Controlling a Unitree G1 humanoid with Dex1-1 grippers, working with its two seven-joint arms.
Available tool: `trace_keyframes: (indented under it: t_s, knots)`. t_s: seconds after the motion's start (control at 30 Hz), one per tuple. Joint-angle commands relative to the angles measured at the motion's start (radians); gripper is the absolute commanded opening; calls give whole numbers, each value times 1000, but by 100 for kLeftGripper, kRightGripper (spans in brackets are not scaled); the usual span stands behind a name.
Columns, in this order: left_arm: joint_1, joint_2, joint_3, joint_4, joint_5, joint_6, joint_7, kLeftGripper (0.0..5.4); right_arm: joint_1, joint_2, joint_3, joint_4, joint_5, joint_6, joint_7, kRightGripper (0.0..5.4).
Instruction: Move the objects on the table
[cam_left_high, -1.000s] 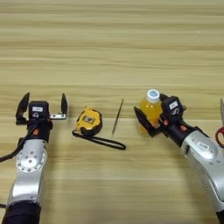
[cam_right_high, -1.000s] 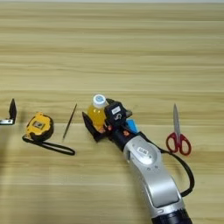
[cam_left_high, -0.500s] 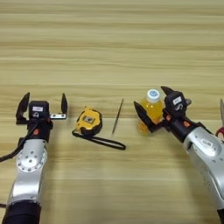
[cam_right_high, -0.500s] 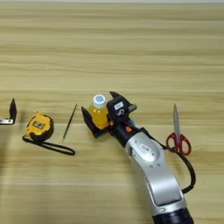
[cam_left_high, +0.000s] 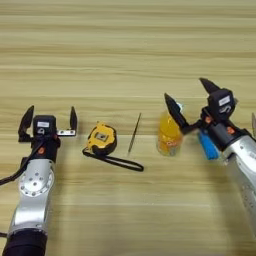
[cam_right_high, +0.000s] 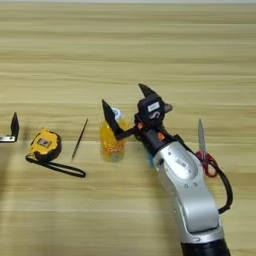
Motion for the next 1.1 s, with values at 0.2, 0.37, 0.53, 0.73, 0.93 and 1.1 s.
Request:
trace_keyframes:
  t_s: [0.2,0.37,0.53,0.73,0.93,1.1]
  knots:
    - [-3,0,-7,0,9,8,8,540,-73,-27,-217,155,20,-87,-87,538]
    - [-6,2,-6,12,9,-2,10,540,-89,-52,-270,301,-19,-168,-114,538]
    - [-19,7,-4,43,6,-21,7,540,-81,-51,-280,488,-33,-235,-117,538]
    - [-44,11,-4,96,6,-50,5,540,-93,-37,-256,665,-40,-349,-87,538]
    - [-66,15,-5,148,9,-82,5,540,-115,-37,-242,746,-57,-441,-85,538]
    - [-77,18,-6,176,10,-101,6,540,-123,-31,-232,791,-62,-467,-84,538]
